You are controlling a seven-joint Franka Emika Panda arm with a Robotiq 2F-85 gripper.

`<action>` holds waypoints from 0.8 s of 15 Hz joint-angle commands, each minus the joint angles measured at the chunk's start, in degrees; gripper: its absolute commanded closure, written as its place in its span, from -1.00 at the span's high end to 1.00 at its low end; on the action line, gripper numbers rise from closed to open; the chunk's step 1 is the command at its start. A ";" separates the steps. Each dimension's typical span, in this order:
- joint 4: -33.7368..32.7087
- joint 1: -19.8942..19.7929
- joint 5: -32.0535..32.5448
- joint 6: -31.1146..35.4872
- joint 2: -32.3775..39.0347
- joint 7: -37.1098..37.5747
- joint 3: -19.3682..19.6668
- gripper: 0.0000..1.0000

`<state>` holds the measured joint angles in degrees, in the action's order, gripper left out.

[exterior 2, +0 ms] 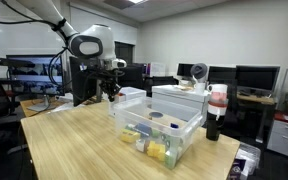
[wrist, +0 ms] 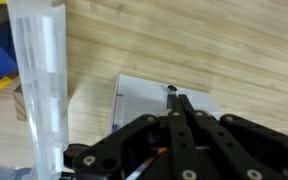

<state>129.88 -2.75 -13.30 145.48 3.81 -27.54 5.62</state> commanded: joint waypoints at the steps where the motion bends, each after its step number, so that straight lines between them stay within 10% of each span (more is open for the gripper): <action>1: -1.89 -0.80 1.70 2.70 2.07 2.15 -1.35 -0.91; 12: 5.75 -0.47 15.84 -0.84 -5.44 23.60 -0.13 0.55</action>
<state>131.58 -2.79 -0.88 145.40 3.70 -8.90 5.57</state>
